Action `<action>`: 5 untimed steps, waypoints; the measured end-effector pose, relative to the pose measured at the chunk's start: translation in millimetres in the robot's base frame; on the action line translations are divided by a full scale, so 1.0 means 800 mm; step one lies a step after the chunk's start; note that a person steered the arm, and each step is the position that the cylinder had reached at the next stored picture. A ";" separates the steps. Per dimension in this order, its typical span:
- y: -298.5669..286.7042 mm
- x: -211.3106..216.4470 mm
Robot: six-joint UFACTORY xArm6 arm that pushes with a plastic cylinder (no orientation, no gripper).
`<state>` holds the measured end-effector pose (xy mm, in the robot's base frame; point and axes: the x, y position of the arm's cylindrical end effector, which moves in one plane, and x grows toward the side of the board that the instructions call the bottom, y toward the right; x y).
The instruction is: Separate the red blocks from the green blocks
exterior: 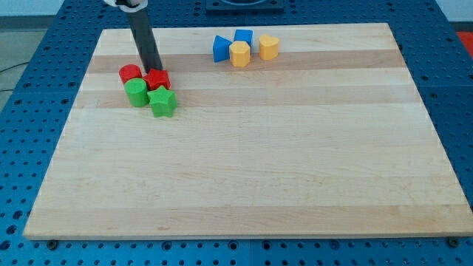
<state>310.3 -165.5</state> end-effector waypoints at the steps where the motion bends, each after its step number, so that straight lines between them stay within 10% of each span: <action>1: -0.100 -0.017; 5: -0.023 0.052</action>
<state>351.7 -184.1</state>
